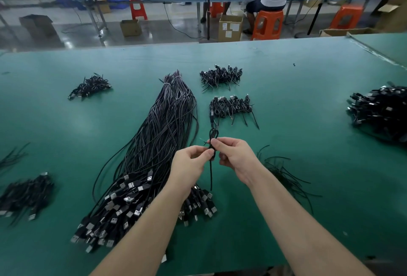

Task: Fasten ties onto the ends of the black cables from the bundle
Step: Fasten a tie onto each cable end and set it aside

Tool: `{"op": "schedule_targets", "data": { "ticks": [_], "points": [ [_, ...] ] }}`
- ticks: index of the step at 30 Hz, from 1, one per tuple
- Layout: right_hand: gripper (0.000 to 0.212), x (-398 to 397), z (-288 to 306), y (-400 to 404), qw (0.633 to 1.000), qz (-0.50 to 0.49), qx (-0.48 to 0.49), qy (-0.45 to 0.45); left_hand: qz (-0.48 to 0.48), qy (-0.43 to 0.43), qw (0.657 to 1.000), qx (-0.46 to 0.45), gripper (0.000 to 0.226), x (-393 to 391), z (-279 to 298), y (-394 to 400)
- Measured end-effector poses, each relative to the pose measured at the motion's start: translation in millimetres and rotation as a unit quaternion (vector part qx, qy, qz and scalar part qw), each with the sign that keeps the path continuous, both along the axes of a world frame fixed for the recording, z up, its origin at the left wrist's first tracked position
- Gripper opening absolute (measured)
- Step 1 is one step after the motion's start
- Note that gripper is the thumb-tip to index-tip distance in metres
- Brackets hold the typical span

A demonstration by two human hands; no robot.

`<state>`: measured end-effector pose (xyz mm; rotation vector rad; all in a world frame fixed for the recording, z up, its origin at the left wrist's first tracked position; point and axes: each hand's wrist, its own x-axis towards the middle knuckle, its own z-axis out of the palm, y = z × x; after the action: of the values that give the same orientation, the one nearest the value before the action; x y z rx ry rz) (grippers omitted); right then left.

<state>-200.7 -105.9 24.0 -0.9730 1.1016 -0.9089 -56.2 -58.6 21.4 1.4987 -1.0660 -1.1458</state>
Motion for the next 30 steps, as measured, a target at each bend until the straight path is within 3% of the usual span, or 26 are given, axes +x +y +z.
{"op": "schedule_targets", "data": {
  "ticks": [3,5,6,8,10,12,14,18,26,30],
  "points": [
    [0.023,5.0,-12.5,-5.8,0.999,-0.033,-0.014,0.039,0.035,0.005,0.999,0.015,0.011,1.7,-5.3,-10.4],
    [0.036,7.3,-24.4,-9.0,0.976,-0.042,-0.081,0.198,0.078,0.018,0.996,0.030,0.013,4.5,-8.2,-21.3],
    [0.040,7.8,-33.2,-9.8,0.941,-0.032,-0.137,0.308,0.094,0.024,0.995,0.034,0.014,5.8,-9.8,-28.4],
    [0.044,8.1,-51.1,-11.1,0.824,0.010,-0.242,0.513,0.107,0.017,0.993,0.037,0.018,6.7,-13.1,-44.6],
    [0.048,12.6,-65.1,-13.0,0.742,0.055,-0.290,0.602,0.107,0.001,0.994,0.036,0.019,5.4,-14.7,-63.3],
    [0.048,15.5,-75.1,-17.1,0.709,0.079,-0.298,0.635,0.101,-0.012,0.994,0.039,0.020,2.1,-15.4,-86.1],
    [0.045,15.7,-83.1,-19.5,0.693,0.070,-0.312,0.646,0.089,-0.030,0.995,0.047,0.021,-2.6,-16.3,-110.3],
    [0.037,15.4,-92.4,-16.3,0.696,0.030,-0.349,0.627,0.081,-0.036,0.995,0.055,0.026,-20.6,-19.1,-161.1],
    [0.057,17.3,-83.0,-16.7,0.699,0.079,-0.313,0.638,0.069,-0.136,0.985,0.083,0.031,-59.9,-26.4,-244.0],
    [0.034,15.3,-87.5,-19.8,0.703,0.091,-0.289,0.644,0.045,-0.228,0.966,0.109,0.036,-65.5,-32.6,-258.8]
  ]
}}
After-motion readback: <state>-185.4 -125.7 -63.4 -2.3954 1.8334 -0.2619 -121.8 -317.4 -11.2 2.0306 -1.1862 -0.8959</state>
